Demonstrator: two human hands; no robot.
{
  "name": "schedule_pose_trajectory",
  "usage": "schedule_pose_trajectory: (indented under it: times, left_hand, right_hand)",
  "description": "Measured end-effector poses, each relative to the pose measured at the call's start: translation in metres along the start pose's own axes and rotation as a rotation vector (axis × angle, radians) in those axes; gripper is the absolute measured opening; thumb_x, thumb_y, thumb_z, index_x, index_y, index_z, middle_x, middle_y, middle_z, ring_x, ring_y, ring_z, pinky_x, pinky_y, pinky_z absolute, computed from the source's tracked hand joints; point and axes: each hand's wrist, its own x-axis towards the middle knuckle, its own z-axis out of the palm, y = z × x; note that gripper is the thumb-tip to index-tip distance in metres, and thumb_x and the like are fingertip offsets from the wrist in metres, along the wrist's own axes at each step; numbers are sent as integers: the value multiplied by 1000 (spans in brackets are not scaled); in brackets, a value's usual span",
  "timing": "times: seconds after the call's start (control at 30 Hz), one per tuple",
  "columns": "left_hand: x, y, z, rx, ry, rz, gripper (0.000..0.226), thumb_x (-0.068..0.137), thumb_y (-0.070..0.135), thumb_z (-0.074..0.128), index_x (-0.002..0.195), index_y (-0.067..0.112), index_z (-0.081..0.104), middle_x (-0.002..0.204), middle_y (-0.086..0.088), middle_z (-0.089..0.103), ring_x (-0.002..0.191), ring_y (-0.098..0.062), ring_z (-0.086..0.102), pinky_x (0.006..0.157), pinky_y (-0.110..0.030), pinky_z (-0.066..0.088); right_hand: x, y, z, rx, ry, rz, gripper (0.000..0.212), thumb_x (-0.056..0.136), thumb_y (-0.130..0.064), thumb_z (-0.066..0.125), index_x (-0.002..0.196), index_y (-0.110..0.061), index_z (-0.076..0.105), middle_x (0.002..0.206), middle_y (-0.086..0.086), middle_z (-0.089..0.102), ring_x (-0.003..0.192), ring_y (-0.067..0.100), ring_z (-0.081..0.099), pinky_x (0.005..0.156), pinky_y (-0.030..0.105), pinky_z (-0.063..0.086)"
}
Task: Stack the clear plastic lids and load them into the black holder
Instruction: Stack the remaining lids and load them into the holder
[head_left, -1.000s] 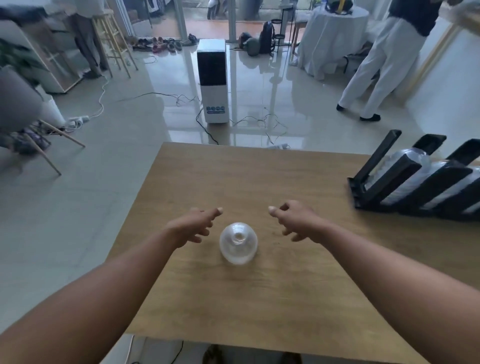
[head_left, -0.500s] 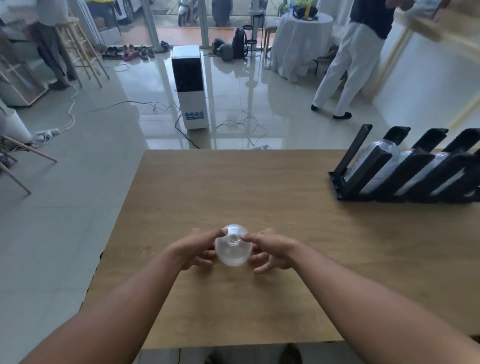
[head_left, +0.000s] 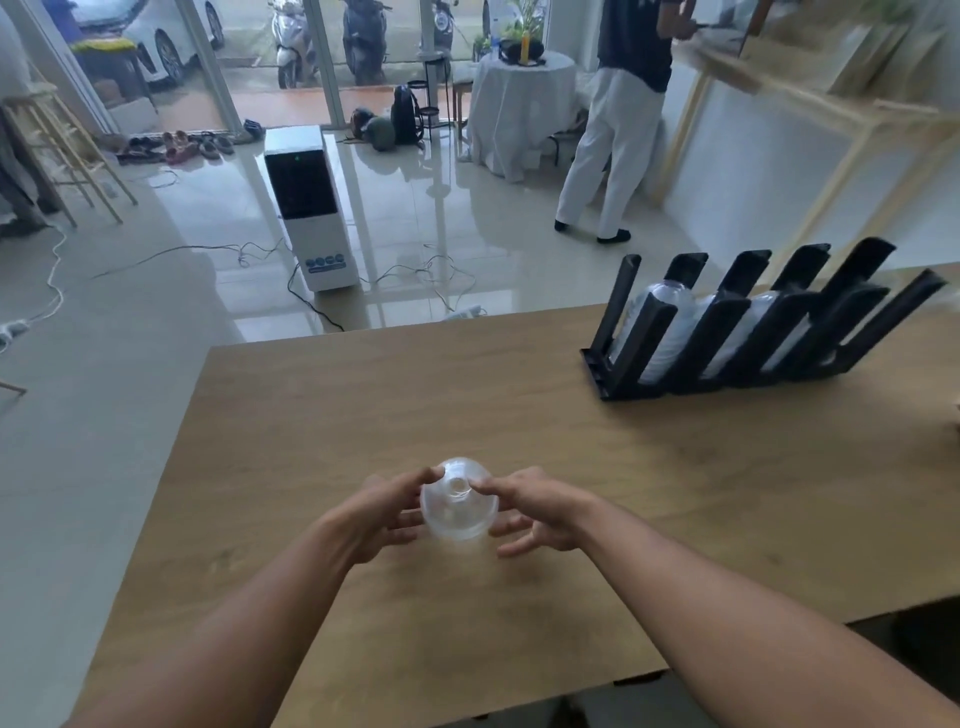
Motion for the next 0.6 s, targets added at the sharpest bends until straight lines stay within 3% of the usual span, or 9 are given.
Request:
schedule_pose_trajectory:
  times: [0.13,0.27,0.47,0.6]
  left_hand:
    - [6,32,39,11,-30,125,45,80,45,81,105,7,76,92,-2,76,82,-18,70,83,-35,52]
    - [7,71,83,27,-92,232,49,79,46,82,105,5,75,89,-2,77,79,-16,69,83,-34,52]
    - [-3,143,150,134,-172,364,78,66,60,81,119,5,69,112,-9,76,99,-22,71,86,-35,54]
    - [-12,198,198,170,-173,436,62,79,57,79,118,9,70,112,-7,76,98,-23,72,80,-33,53]
  right_hand:
    - [-22,-14,-42,-24,106,-84,51,88,-46,79,119,-8,65,122,12,65,108,30,69,86,53,62]
    - [-50,-30,-85,-33,238,-163,61,86,-49,80,124,-5,62,119,12,66,100,26,72,76,43,65]
    - [-102,-60,-155,-7,334,-264,57,88,-50,77,124,-6,68,120,16,71,98,27,75,76,39,65]
    - [-134,-93,-202,-11,406,-319,53,89,-49,77,121,-7,68,119,17,70,92,28,74,82,44,64]
